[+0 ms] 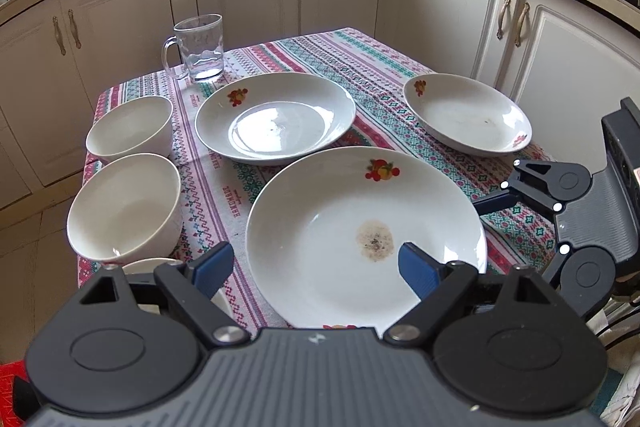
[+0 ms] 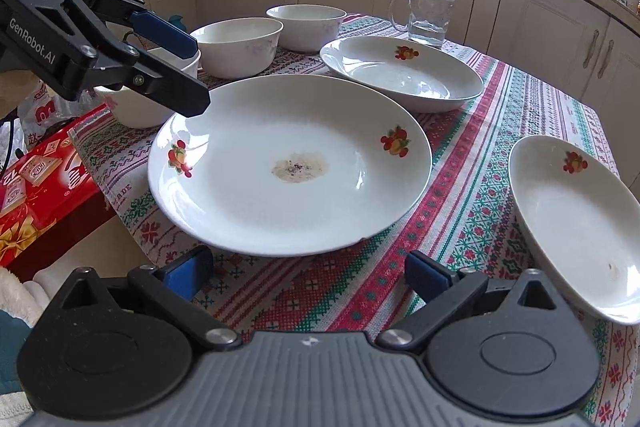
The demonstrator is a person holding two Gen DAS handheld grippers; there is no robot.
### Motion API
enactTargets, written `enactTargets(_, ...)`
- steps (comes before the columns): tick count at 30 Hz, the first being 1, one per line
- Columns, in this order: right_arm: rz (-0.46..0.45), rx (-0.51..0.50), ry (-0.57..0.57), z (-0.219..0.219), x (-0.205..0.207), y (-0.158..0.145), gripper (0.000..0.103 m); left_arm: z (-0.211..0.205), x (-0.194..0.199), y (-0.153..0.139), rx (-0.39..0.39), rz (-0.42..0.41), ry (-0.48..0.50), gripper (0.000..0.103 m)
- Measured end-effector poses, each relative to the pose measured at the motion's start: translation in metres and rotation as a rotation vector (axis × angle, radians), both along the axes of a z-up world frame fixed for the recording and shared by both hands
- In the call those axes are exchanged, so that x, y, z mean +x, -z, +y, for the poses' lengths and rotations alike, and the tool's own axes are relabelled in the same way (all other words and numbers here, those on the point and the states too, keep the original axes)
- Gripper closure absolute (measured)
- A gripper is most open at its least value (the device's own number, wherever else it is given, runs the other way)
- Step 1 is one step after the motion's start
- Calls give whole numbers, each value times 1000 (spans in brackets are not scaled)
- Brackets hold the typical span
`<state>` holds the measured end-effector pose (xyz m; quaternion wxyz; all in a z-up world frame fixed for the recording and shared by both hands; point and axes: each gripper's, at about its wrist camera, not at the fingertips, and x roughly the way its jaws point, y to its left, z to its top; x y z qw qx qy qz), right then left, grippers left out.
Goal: Organize plates and bowls
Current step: 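Reach the left gripper to the large white plate with brown stain and grasp its rim, then lift the stained plate with the left gripper and carry it over the deep plate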
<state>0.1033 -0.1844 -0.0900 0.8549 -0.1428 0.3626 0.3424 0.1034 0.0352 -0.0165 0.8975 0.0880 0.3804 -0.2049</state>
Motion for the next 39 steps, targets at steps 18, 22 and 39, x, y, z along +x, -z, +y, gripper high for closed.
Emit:
enactTargets(18,-57,7,-54,2,-3,2,0,-12,55,11,100,102,90,14)
enactTargets(22,-62,-4,-91,5,-4,0,0,-13,69,18,96,160,99,14)
enactTargets(39,-41,27,-112,6,4,-1,0,-12,104,32,38,357,116,34)
